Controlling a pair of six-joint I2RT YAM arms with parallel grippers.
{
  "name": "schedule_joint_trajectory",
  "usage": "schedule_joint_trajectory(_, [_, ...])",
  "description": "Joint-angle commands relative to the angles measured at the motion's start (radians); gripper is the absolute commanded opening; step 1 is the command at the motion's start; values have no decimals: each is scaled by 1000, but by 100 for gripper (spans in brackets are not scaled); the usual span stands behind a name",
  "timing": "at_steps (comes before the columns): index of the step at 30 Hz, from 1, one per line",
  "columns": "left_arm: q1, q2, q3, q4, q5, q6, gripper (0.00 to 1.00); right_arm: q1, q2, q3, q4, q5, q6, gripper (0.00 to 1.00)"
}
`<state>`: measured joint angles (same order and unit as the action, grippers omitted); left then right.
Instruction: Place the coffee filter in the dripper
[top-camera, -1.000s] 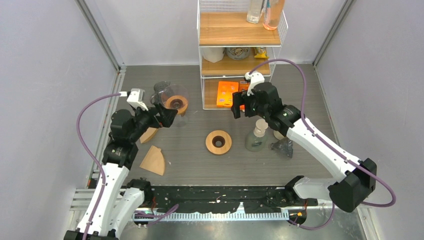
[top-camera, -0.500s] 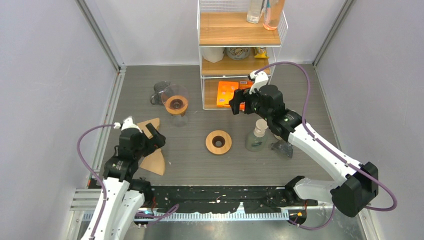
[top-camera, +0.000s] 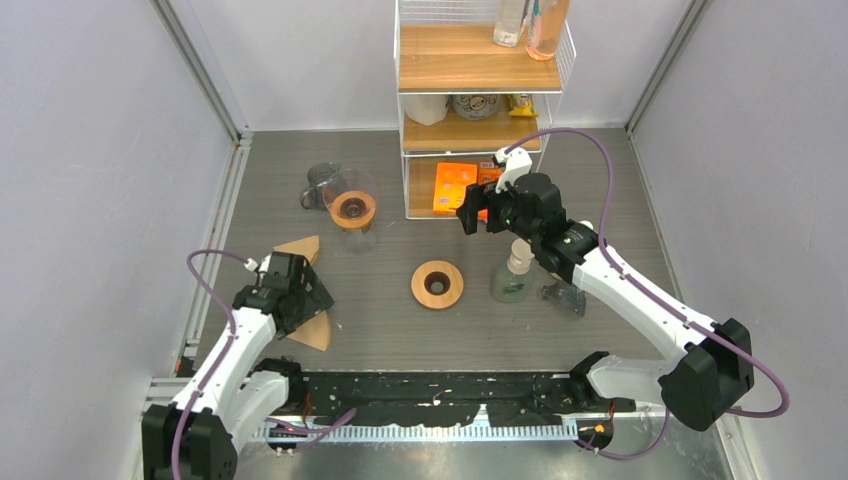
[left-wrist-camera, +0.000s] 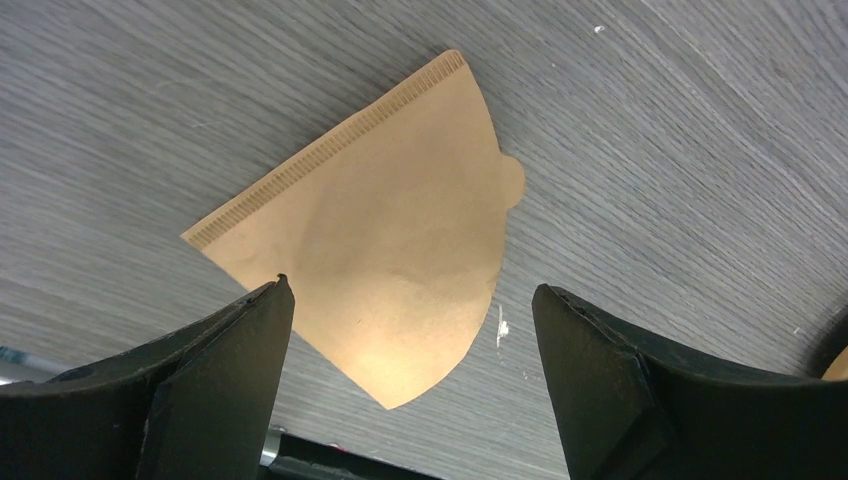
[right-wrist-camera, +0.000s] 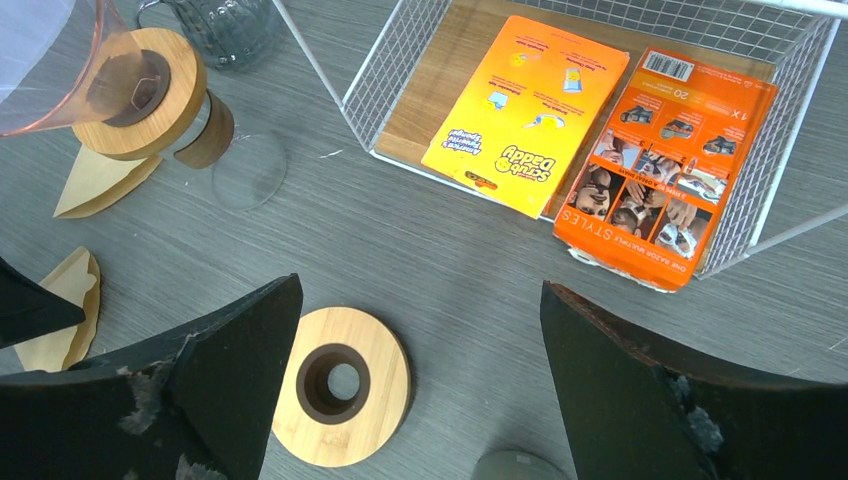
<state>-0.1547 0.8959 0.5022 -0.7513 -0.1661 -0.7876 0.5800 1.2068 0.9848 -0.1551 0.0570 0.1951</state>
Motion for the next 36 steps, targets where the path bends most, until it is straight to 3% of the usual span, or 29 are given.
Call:
schedule_joint_trajectory(1, [-14,62,9,71,-19,-19,95,-9,-9,-3,51,10,3,96])
schedule_joint_trajectory(13, [-99,234,92,22,-92,-29,84,-21,-13,-13,51,21,7,96])
schedule_joint_trajectory(22, [-212,350,118,25,-43,-49,77,-33,-36,-29,52,41,7,95])
schedule_joint_trajectory(36, [-306,329,133,13,24,-65,48,-43,-38,-40,67,18,24,95])
